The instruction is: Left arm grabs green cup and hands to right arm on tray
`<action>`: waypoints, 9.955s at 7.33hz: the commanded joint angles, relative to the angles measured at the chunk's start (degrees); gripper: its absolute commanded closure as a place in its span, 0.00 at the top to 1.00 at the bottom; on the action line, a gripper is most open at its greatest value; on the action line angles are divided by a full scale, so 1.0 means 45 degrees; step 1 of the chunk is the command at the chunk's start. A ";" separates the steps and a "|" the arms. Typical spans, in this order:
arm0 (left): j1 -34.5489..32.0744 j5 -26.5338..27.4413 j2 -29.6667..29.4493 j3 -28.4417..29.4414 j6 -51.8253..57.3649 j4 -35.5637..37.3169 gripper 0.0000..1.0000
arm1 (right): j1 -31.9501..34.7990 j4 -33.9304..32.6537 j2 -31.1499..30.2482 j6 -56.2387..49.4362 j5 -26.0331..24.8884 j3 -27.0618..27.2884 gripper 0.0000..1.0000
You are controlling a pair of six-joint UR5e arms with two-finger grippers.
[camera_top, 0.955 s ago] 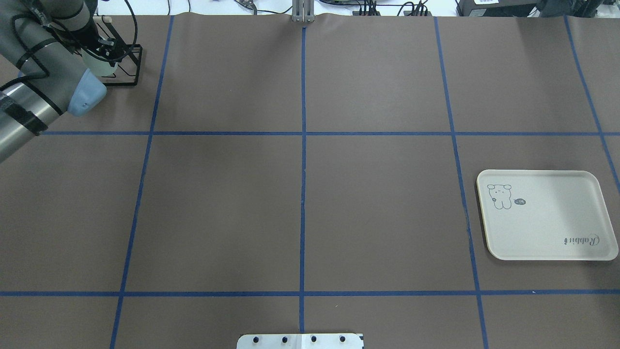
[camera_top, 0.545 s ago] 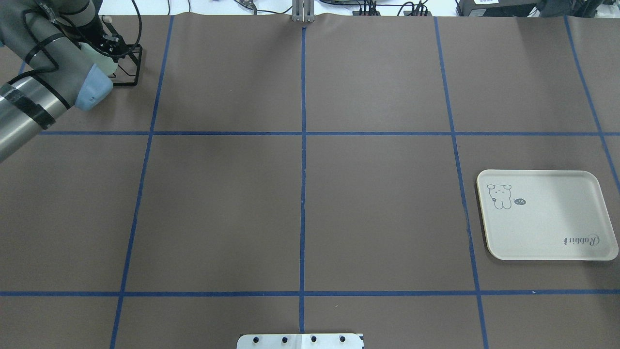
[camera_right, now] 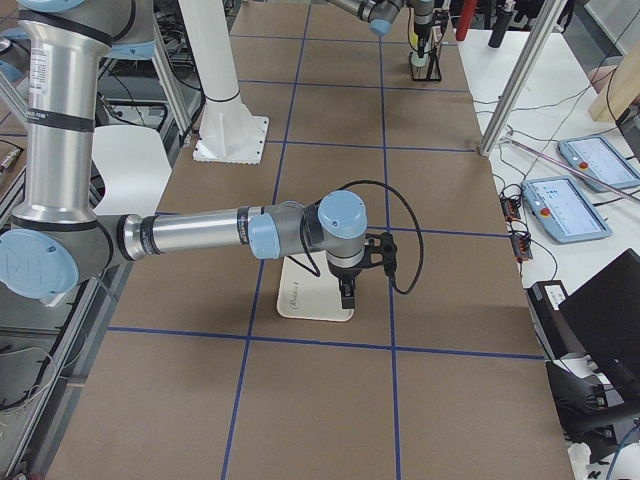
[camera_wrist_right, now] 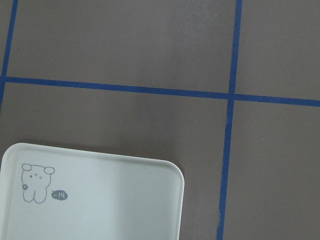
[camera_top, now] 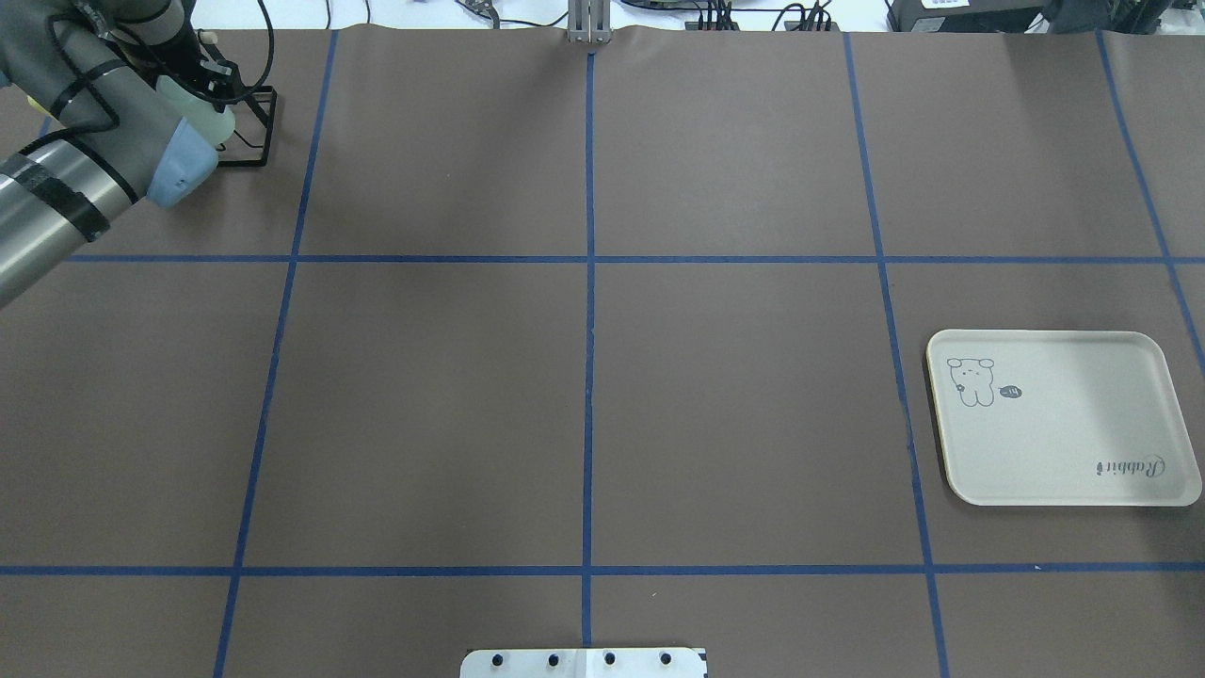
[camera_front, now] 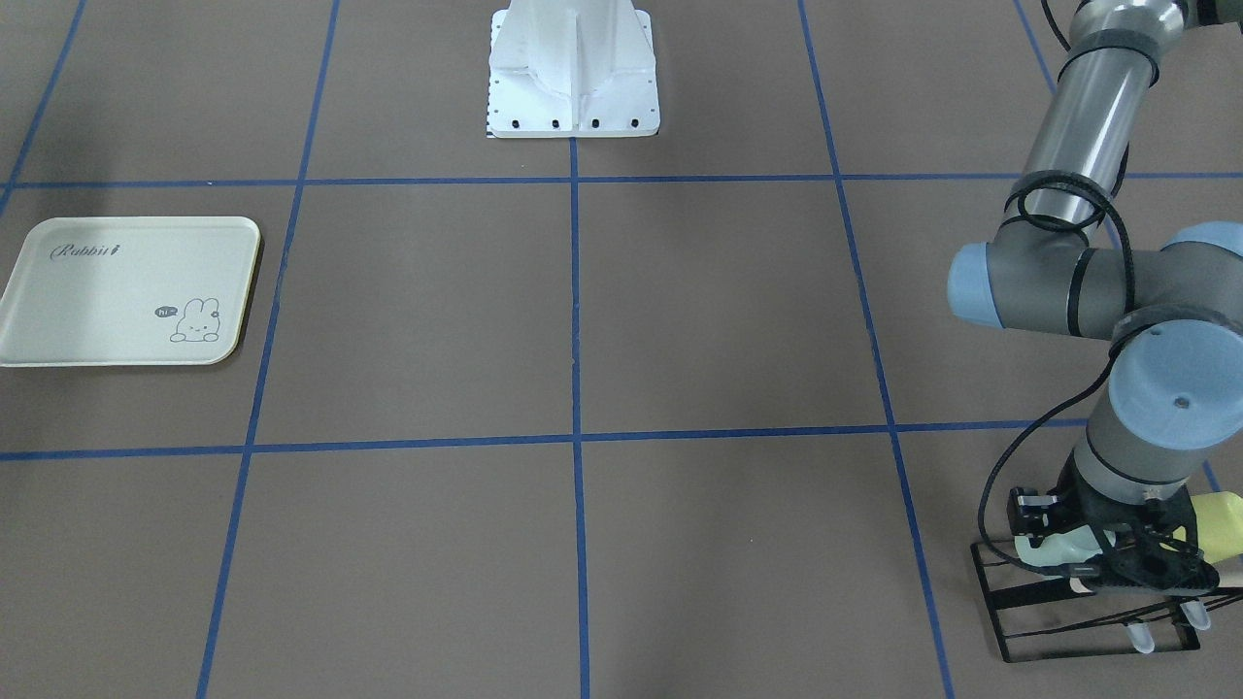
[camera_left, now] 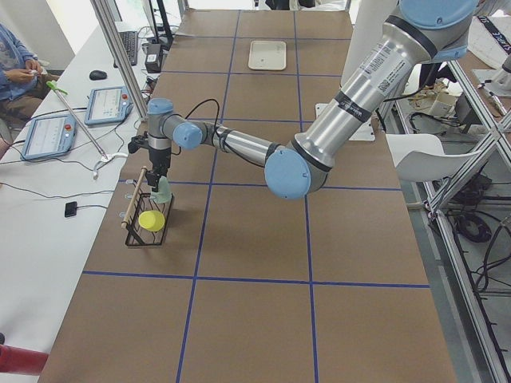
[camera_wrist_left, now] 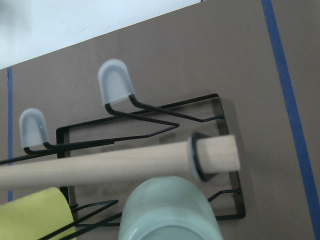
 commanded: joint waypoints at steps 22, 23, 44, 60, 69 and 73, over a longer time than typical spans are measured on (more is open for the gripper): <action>0.3633 -0.3008 0.1484 -0.7089 -2.7722 -1.7254 0.00 | -0.9689 1.7821 0.6016 2.4018 -0.4044 -0.0197 1.00; 0.3813 -0.2757 0.1465 -0.7086 -2.8556 -1.7418 0.00 | -1.0745 1.9386 0.6016 2.5211 -0.5861 -0.0217 1.00; 0.5456 -0.1875 0.1385 -0.7808 -3.0166 -1.7888 1.00 | -1.1615 2.1570 0.6407 2.6278 -0.7031 -0.0393 0.00; -0.0422 -0.5957 0.5018 -0.8512 -1.3939 -0.7303 1.00 | -0.3275 1.0690 0.2054 1.0821 -0.0817 -0.3910 0.00; -0.0853 -0.5957 0.6152 -0.8649 -1.1885 -0.6697 1.00 | -0.5459 0.5158 -0.0976 0.6136 -0.1113 -0.0529 0.00; -0.0853 -0.5996 0.6152 -0.8688 -1.1904 -0.6697 1.00 | -0.6243 0.5828 -0.1054 0.6474 -0.1582 -0.0743 0.00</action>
